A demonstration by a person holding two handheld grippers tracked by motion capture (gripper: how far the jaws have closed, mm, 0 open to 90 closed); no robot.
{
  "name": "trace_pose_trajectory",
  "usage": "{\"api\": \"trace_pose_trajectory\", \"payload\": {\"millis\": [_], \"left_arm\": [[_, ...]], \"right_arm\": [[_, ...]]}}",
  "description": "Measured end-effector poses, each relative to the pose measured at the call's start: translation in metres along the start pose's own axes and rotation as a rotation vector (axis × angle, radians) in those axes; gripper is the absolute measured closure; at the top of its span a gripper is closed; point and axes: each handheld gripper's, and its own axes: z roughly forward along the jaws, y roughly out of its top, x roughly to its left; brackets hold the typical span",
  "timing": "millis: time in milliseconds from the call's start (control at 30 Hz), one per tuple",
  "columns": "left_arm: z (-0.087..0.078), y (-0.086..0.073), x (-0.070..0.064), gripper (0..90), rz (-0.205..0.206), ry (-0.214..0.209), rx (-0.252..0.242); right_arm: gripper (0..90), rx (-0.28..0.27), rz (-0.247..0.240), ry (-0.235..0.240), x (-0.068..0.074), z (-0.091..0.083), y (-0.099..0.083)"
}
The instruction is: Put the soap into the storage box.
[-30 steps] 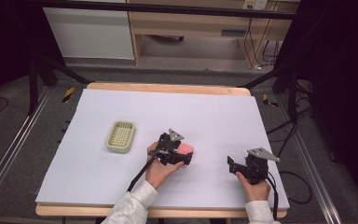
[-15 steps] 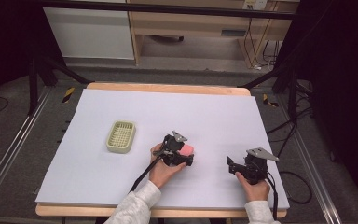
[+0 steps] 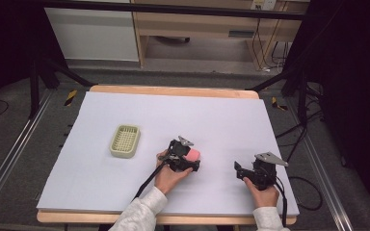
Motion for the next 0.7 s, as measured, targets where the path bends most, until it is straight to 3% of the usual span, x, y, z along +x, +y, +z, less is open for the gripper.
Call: {"api": "trace_pose_trajectory", "payload": {"millis": [133, 700], "left_arm": [[0.0022, -0.0013, -0.0017, 26.8, 0.011, 0.011, 0.009], [-0.0006, -0.0001, -0.0023, 36.7, -0.008, 0.030, 0.029]], "right_arm": [[14.6, 0.000, -0.004, -0.003, 0.0003, 0.0003, 0.0000], [14.6, 0.003, -0.004, -0.001, 0.0003, 0.0011, 0.0000]]}}
